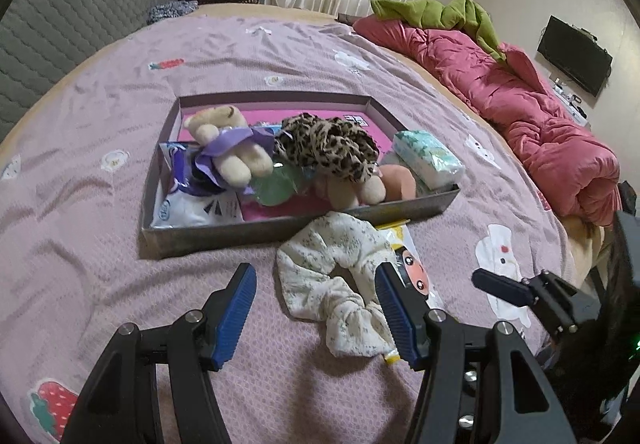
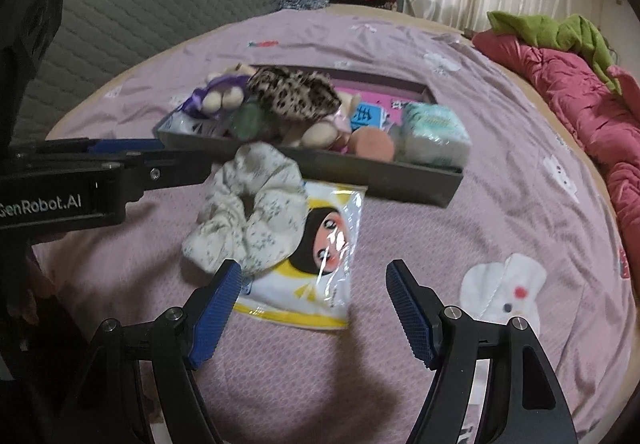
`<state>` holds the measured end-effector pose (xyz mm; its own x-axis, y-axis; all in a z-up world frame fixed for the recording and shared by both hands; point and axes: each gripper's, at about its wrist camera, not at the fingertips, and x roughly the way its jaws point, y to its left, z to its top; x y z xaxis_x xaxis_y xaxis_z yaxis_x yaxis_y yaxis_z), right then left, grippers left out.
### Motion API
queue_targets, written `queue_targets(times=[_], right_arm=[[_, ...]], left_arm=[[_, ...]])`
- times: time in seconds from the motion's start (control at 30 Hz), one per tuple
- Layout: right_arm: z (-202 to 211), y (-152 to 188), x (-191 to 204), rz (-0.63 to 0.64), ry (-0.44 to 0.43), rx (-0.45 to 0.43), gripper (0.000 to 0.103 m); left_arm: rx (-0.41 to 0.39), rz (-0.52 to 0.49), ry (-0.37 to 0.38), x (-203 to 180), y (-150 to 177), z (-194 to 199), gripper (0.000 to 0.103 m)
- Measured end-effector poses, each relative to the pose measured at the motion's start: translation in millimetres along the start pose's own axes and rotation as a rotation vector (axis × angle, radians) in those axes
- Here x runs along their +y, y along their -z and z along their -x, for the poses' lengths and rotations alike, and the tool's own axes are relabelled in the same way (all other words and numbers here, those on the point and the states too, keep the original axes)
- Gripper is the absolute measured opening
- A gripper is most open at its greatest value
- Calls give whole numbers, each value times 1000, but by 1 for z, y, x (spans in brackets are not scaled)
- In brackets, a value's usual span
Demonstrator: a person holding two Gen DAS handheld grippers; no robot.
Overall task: Organize soft objects
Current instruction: 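Withdraw both tools toward the white scrunchie and yellow wipes pack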
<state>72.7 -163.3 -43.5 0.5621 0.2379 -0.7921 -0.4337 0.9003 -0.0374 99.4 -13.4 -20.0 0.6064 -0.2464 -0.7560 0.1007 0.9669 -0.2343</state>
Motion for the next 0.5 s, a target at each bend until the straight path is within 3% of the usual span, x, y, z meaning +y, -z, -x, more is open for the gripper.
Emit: queue_targets(times=[0.17, 0.5], right_arm=[[-11, 3, -1, -29, -7, 29, 76], [-31, 4, 6, -46, -30, 63, 77]], left_arm=[[32, 24, 82, 1, 3, -8, 61], [95, 60, 114, 1, 4, -34, 61]])
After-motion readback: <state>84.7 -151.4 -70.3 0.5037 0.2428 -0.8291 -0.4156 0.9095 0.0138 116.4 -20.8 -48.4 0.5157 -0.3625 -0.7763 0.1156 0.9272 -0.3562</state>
